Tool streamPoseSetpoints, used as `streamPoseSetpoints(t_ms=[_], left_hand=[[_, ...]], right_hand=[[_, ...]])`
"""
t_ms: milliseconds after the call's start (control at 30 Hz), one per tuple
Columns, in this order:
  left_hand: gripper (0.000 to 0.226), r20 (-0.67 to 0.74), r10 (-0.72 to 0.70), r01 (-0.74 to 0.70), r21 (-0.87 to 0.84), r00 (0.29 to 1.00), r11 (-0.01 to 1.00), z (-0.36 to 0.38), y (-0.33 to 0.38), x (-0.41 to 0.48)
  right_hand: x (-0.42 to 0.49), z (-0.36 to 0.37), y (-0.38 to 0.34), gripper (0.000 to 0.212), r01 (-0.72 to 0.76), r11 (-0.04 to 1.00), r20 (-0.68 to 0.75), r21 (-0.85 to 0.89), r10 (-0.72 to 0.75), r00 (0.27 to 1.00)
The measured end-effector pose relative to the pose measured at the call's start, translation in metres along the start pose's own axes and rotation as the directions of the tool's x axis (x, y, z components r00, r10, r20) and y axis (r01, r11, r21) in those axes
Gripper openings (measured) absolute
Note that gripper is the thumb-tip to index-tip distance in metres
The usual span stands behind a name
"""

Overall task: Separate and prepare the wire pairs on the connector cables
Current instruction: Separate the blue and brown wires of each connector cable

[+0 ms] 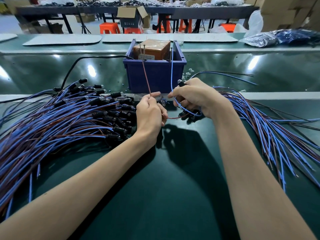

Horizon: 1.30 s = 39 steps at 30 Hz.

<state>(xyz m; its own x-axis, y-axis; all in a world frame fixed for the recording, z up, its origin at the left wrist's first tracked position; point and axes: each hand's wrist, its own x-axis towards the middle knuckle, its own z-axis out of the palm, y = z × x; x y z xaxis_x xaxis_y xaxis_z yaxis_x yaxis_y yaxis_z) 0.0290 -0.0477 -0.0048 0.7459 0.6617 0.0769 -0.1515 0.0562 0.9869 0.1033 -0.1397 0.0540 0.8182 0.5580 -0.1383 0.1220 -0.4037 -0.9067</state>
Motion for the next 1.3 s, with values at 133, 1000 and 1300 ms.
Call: streamPoseSetpoints(t_ms=[133, 1000, 1300], left_hand=[[0.032, 0.035, -0.008, 0.007, 0.031, 0.999, 0.999, 0.001, 0.000, 0.001], [0.040, 0.159, -0.007, -0.012, 0.120, 0.987, 0.993, -0.002, 0.002, -0.005], [0.050, 0.190, 0.022, -0.053, 0.160, 0.981, 0.986, -0.001, 0.002, -0.007]], right_hand=[[0.000, 0.001, 0.001, 0.015, -0.001, 1.000, 0.032, 0.007, 0.001, 0.999], [-0.009, -0.005, -0.007, 0.013, 0.123, 0.987, 0.210, 0.104, -0.143, 0.967], [-0.011, -0.007, -0.008, 0.011, 0.177, 0.978, 0.273, 0.110, -0.201, 0.941]])
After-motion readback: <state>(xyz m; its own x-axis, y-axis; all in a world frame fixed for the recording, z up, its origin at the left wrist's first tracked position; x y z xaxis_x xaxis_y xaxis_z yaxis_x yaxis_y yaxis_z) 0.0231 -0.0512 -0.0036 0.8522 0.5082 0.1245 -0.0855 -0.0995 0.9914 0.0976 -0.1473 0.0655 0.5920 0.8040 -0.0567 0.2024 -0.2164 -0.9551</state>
